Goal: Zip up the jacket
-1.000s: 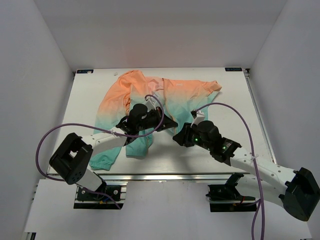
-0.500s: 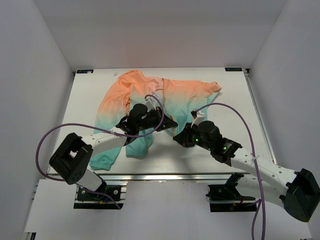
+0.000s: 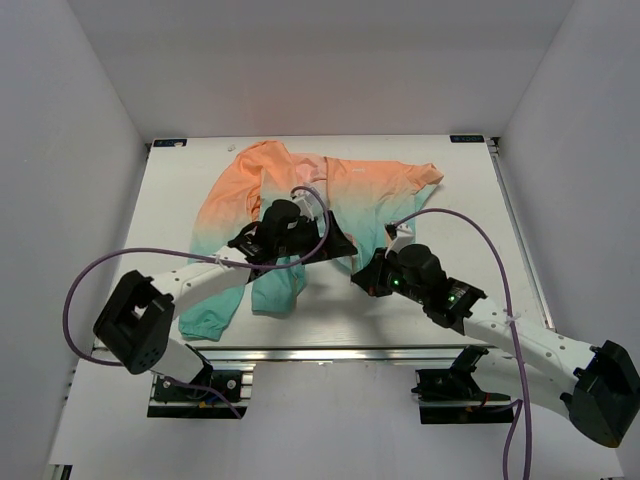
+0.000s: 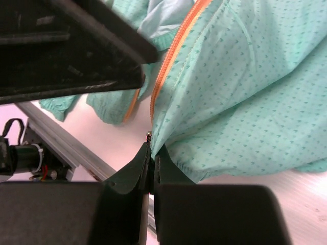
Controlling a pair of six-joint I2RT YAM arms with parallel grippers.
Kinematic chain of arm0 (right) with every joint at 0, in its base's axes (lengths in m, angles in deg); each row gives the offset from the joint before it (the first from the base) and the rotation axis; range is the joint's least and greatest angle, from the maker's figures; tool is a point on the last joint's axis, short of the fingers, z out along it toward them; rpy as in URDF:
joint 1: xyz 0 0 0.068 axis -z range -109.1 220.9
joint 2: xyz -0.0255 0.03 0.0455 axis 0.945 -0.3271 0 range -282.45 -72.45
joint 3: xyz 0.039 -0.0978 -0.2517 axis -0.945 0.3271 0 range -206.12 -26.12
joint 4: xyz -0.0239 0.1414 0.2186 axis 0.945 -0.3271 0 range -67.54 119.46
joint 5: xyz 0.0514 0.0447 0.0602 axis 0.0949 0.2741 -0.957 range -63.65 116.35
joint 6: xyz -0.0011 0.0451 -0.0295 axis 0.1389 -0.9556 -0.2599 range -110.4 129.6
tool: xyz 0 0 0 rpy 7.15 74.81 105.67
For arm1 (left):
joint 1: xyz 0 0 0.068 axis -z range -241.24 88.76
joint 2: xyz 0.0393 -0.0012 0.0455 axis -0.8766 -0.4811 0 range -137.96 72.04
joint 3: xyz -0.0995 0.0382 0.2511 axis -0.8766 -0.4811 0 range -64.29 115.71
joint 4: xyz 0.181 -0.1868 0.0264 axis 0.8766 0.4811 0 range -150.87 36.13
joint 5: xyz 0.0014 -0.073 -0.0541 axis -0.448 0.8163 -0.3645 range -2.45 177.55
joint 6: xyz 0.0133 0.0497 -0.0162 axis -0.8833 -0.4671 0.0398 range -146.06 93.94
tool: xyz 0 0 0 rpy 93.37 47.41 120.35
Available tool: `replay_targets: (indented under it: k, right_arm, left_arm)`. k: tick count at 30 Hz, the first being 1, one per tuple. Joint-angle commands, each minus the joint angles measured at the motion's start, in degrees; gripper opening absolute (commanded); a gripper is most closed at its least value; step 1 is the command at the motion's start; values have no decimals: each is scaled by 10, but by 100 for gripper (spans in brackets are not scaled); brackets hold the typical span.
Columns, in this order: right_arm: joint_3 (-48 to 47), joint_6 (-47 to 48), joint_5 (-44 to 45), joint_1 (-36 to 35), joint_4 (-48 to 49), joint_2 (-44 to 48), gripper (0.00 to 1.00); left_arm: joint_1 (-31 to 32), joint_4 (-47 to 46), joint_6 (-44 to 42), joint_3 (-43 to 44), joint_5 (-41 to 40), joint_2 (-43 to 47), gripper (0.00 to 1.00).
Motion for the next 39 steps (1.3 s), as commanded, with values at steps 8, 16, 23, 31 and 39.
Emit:
replay_targets:
  k: [8, 16, 23, 31, 39]
  right_arm:
    - [-3, 16, 13, 25, -26, 2, 0]
    - [0, 20, 11, 30, -46, 1, 0]
    - [9, 17, 9, 34, -48, 3, 0]
    - [13, 17, 12, 40, -48, -2, 0]
    - [16, 16, 13, 46, -50, -5, 0]
  left_arm:
    - [2, 433, -92, 22, -193, 111, 98]
    - [3, 468, -110, 0, -193, 78, 84]
    - [8, 460, -128, 3, -224, 22, 70]
    - [16, 445, -130, -6, -231, -11, 66]
    - [33, 461, -108, 5, -282, -57, 59]
